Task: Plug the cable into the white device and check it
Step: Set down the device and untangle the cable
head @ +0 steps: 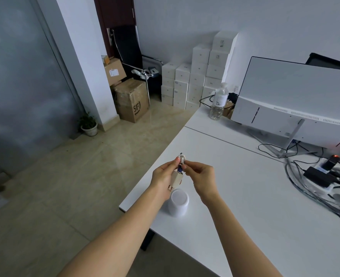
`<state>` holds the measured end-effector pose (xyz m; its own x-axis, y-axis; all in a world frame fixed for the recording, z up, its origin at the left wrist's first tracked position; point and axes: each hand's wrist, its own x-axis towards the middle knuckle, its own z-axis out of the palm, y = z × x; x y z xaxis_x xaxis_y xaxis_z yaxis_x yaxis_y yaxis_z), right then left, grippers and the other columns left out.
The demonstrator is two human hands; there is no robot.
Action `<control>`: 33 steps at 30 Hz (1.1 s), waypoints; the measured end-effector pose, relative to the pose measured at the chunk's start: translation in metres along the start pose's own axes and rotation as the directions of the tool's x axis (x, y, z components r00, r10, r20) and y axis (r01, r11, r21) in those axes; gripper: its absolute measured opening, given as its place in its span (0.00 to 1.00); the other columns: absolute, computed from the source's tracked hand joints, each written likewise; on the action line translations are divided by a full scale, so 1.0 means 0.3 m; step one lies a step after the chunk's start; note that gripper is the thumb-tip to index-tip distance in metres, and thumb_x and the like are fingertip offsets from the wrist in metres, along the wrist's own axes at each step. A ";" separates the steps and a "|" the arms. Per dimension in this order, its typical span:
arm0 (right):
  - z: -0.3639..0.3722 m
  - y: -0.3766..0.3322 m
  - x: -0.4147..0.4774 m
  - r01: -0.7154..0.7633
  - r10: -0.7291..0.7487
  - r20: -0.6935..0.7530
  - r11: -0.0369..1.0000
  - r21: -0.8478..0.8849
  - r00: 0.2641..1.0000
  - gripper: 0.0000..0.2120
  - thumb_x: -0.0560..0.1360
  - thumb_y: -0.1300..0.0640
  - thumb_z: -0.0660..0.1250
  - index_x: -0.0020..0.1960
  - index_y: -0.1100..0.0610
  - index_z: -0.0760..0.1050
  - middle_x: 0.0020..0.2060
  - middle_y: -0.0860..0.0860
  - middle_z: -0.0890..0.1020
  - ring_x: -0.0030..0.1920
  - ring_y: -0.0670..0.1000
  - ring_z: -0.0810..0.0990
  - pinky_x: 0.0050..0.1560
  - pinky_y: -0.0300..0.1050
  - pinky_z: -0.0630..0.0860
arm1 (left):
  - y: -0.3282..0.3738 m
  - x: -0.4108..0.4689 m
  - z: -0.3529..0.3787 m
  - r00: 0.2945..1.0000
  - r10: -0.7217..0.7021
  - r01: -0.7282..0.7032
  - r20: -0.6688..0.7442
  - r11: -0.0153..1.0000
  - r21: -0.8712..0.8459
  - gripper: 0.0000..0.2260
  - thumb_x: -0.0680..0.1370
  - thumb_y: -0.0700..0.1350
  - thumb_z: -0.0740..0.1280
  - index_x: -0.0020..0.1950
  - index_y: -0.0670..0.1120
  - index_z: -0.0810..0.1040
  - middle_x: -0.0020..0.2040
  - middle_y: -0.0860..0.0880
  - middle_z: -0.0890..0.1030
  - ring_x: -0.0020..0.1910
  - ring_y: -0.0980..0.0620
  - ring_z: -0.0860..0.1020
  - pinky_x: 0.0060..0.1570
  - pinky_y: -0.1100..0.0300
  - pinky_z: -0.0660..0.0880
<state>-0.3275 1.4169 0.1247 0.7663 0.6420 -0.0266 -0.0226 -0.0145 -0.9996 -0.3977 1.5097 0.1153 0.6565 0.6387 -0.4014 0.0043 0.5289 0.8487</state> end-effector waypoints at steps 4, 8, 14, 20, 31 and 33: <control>-0.002 0.000 0.004 -0.031 0.028 -0.039 0.995 -0.090 0.999 0.07 0.73 0.62 0.68 0.39 0.55 0.83 0.31 0.44 0.83 0.30 0.44 0.75 0.34 0.35 0.71 | -0.001 -0.004 0.010 1.000 -0.006 0.006 -0.027 1.000 -0.005 0.06 0.73 0.49 0.71 0.41 0.47 0.84 0.31 0.51 0.82 0.32 0.53 0.78 0.32 0.62 0.74; -0.005 0.009 0.011 -0.006 -0.003 -0.049 0.983 -0.182 0.999 0.06 0.73 0.61 0.68 0.40 0.58 0.82 0.33 0.47 0.83 0.32 0.42 0.78 0.35 0.32 0.72 | 0.000 -0.014 0.020 0.999 0.001 -0.001 -0.035 1.000 0.001 0.06 0.73 0.50 0.70 0.41 0.48 0.84 0.34 0.49 0.80 0.35 0.51 0.77 0.34 0.61 0.73; -0.011 0.023 -0.002 0.044 -0.048 -0.033 0.992 -0.120 0.998 0.06 0.75 0.63 0.65 0.43 0.62 0.80 0.37 0.51 0.83 0.37 0.48 0.81 0.40 0.34 0.77 | 0.006 -0.021 0.027 0.999 -0.034 0.033 -0.030 0.999 -0.036 0.12 0.73 0.52 0.70 0.50 0.46 0.83 0.36 0.47 0.80 0.35 0.48 0.76 0.33 0.60 0.72; -0.012 0.033 -0.014 0.052 -0.052 -0.022 0.999 0.002 0.998 0.05 0.75 0.65 0.65 0.43 0.63 0.79 0.40 0.57 0.83 0.42 0.52 0.81 0.46 0.42 0.80 | 0.023 -0.027 0.033 0.993 -0.118 0.115 -0.017 0.985 -0.128 0.09 0.74 0.51 0.69 0.46 0.46 0.81 0.30 0.51 0.80 0.29 0.53 0.74 0.28 0.63 0.71; -0.027 0.009 0.005 -0.052 0.073 -0.061 0.956 0.287 0.995 0.05 0.76 0.61 0.65 0.43 0.59 0.79 0.38 0.53 0.83 0.43 0.51 0.82 0.44 0.43 0.76 | 0.028 -0.030 0.008 0.993 -0.111 0.110 0.035 0.993 0.051 0.13 0.71 0.53 0.71 0.46 0.45 0.83 0.36 0.45 0.77 0.34 0.50 0.73 0.29 0.61 0.73; -0.035 0.005 0.007 -0.038 0.057 -0.063 0.964 0.262 0.996 0.05 0.76 0.61 0.65 0.44 0.60 0.79 0.37 0.53 0.83 0.40 0.51 0.82 0.42 0.42 0.77 | 0.034 -0.039 0.010 0.994 -0.093 0.089 0.052 0.992 0.085 0.11 0.73 0.51 0.70 0.43 0.44 0.83 0.36 0.45 0.77 0.34 0.50 0.73 0.29 0.61 0.72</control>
<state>-0.3191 1.4102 0.1229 0.8029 0.5902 -0.0836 -0.2195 0.1624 -0.9620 -0.4029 1.5059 0.1297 0.6912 0.5570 -0.4604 0.1269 0.5337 0.8361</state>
